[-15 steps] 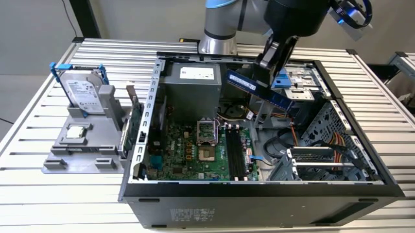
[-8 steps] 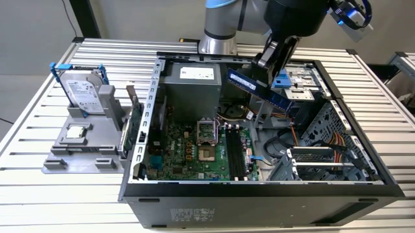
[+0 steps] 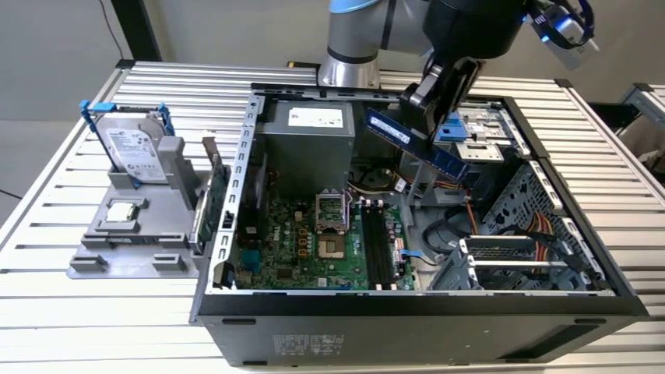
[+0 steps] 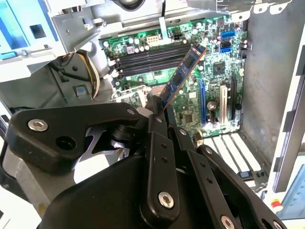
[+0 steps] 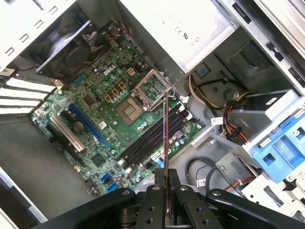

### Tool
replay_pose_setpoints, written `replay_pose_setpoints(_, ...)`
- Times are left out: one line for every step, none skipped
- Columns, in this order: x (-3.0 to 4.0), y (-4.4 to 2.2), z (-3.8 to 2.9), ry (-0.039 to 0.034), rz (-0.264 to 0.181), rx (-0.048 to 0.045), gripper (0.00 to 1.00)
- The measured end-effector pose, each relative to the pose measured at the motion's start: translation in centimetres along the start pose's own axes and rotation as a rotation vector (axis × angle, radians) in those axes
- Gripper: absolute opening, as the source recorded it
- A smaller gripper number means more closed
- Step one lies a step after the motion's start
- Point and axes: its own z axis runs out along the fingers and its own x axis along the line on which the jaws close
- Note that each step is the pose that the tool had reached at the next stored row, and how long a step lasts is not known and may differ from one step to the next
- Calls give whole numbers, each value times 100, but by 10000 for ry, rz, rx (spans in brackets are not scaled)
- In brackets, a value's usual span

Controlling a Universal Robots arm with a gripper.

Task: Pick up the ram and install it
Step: 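Insert the ram into the slot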

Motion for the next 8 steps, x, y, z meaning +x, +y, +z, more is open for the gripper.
replay_pose_setpoints(0,0,0,-1,69,-2,0)
replay_pose_setpoints(0,0,0,-3,133,-4,0)
replay_pose_setpoints(0,0,0,-5,205,-7,0)
replay_pose_setpoints(0,0,0,-5,265,-9,0)
replay_pose_setpoints(0,0,0,-6,296,-10,0)
replay_pose_setpoints(0,0,0,-7,314,-11,0)
replay_pose_setpoints(0,0,0,-7,327,-12,0)
replay_pose_setpoints(0,0,0,-7,331,-12,0)
